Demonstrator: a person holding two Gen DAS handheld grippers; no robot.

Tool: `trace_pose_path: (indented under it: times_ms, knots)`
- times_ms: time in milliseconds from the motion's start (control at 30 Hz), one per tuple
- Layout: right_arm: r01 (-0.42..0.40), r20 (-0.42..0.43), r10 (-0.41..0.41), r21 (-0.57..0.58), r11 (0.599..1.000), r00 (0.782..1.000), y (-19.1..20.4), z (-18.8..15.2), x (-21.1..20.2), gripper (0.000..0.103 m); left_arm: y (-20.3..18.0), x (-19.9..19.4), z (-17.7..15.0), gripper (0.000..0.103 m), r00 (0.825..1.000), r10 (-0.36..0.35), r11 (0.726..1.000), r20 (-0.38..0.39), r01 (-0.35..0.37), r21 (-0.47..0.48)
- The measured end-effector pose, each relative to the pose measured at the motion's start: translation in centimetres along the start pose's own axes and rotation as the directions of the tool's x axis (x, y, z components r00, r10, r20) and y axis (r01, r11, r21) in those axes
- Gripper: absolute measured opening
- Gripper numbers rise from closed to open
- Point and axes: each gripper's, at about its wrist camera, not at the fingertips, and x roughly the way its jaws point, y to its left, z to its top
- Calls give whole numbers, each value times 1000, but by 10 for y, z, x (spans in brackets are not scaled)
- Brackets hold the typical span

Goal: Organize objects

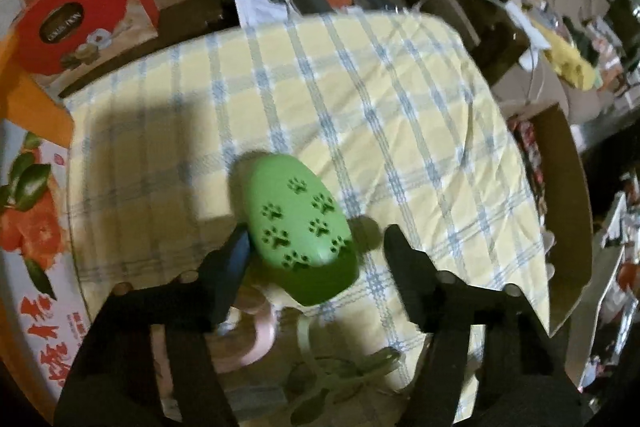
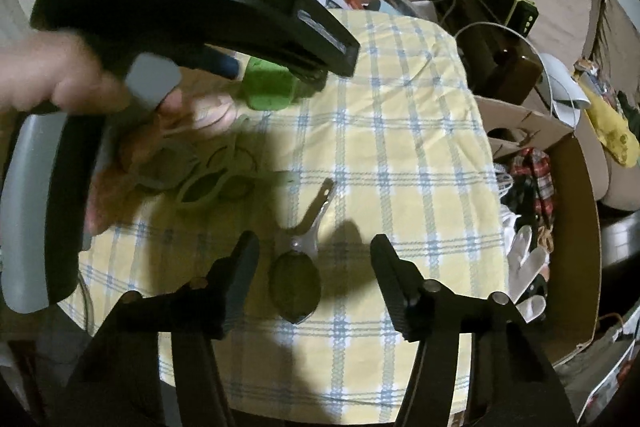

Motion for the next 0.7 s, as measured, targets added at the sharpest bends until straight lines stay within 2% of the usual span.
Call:
trace_pose_path:
  times_ms: [167, 267, 433, 533, 700]
  knots:
    - [9, -17, -9, -10, 1000, 1000, 2, -2, 8, 41, -3, -2, -1, 40, 1000, 15, 1000, 17, -15, 15]
    - [13, -17, -14, -11, 1000, 1000, 0, -4, 11, 27, 1, -3, -2, 40, 1000, -6, 1000, 13, 6, 7]
    - [12, -16, -12, -6, 1000, 1000, -4, -4, 9, 27, 7, -9, -5, 38, 999, -51, 999, 11, 51, -13]
    - [20, 0, -20, 3, 1000, 1000, -7, -2, 1, 27, 10, -22, -6, 29, 996, -77, 997, 36, 77, -16]
    - [20, 33, -21, 22, 1000, 999, -12, 5, -17, 24, 16, -44, -10, 25, 992, -103, 995, 71, 103, -1]
